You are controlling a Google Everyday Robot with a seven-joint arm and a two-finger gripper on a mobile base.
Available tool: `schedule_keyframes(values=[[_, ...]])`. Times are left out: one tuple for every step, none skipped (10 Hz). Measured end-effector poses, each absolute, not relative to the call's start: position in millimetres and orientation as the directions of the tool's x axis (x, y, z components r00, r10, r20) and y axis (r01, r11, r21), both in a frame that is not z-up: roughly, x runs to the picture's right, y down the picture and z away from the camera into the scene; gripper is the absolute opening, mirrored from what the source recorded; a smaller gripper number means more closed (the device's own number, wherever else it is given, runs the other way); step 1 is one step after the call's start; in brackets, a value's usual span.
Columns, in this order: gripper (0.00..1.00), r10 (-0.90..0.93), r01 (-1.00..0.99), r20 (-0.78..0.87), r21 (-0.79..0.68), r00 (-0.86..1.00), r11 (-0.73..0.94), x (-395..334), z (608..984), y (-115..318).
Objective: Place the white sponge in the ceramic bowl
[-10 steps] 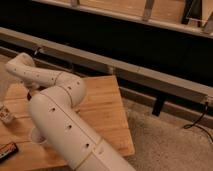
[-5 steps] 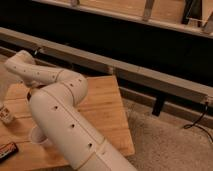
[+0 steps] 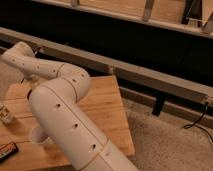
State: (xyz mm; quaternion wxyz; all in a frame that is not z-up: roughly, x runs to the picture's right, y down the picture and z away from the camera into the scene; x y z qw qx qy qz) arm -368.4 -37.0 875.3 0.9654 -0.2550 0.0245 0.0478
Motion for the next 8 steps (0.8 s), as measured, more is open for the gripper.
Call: schedule_keyframes(values=[[0.80, 0.107, -0.137, -0.089, -0.489, 0.990, 0.861, -358.5, 873.0, -40.4], [0.80, 0.148, -0.183, -0.109, -0.492, 0.983, 0.851, -346.2, 868.5, -43.2], [0.80, 0.228, -0.261, -0.127, -0.499, 0.965, 0.826, -330.8, 857.3, -47.1], [0.80, 0.276, -0.307, -0.138, -0.502, 0.951, 0.809, -321.7, 849.0, -48.1], [0.80, 0.350, -0.383, -0.162, -0.500, 0.922, 0.777, -304.4, 837.7, -48.0], [0.80, 0.408, -0.445, -0.188, -0.495, 0.893, 0.746, -288.9, 830.2, -45.5], [0.80, 0.462, -0.504, -0.214, -0.487, 0.861, 0.713, -272.3, 822.9, -43.6], [0.80, 0.488, -0.533, -0.228, -0.481, 0.843, 0.696, -263.6, 819.3, -42.0]])
